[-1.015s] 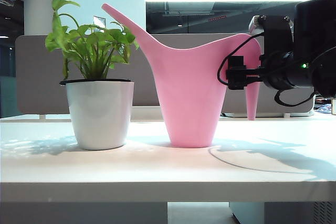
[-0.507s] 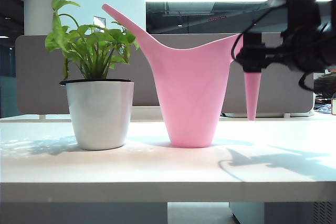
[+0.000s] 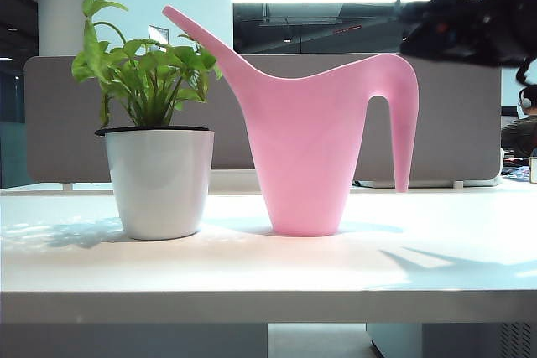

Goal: Pick up the watering can from the table, water the potted plant, and put the can back.

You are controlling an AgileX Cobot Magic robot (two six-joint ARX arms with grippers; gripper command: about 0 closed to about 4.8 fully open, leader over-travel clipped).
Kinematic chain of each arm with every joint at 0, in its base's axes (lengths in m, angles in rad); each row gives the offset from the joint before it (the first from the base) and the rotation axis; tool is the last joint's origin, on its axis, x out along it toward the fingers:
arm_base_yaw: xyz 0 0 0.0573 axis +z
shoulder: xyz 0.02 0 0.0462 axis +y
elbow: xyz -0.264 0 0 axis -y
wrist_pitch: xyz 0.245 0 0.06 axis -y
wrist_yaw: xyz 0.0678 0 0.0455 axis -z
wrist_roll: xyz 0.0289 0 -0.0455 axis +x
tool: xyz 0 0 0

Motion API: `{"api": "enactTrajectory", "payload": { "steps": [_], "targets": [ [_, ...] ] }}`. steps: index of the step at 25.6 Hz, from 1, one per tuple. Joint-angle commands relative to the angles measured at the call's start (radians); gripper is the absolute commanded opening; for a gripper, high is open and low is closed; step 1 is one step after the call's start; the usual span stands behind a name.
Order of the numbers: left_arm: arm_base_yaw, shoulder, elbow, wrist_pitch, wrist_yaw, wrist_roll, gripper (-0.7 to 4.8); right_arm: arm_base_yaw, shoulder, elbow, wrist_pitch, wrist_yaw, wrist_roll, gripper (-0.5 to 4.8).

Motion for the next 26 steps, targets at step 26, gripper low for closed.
{"api": "enactTrajectory", "payload": {
  "steps": [26],
  "targets": [
    [0.172,-0.282,-0.233,0.282,0.000,0.004,0.03,0.142,-0.230,-0.318,-0.180,-0.015,0.188,-0.07]
  ]
}}
